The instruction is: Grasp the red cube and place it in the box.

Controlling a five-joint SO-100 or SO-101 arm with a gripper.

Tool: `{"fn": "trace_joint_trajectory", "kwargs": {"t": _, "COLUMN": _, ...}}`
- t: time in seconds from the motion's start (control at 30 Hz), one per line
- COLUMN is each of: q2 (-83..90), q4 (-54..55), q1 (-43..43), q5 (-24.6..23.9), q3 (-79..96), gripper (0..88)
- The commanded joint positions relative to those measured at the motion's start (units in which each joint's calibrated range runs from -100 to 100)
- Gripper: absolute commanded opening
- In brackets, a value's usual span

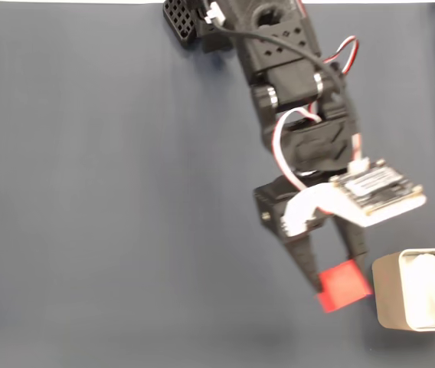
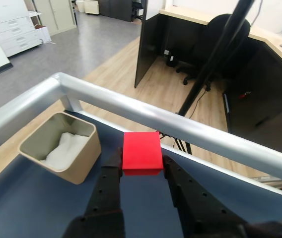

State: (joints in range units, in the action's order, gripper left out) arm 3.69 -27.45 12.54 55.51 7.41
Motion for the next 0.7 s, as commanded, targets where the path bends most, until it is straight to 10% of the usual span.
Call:
{"fn": "trace_joint_trajectory", "kwargs": {"t": 0.0, "q2": 1.9, "q4": -0.1, "q1": 3.2, "q5": 0.3, "q3": -3.6, "gripper": 6.3}}
{"fn": "trace_joint_trajectory", "kwargs": {"t": 0.67, "q2": -13.3, "q4": -0.7, "q1": 11.8, "q5": -0.4, "q3": -18.1, "gripper": 6.0}}
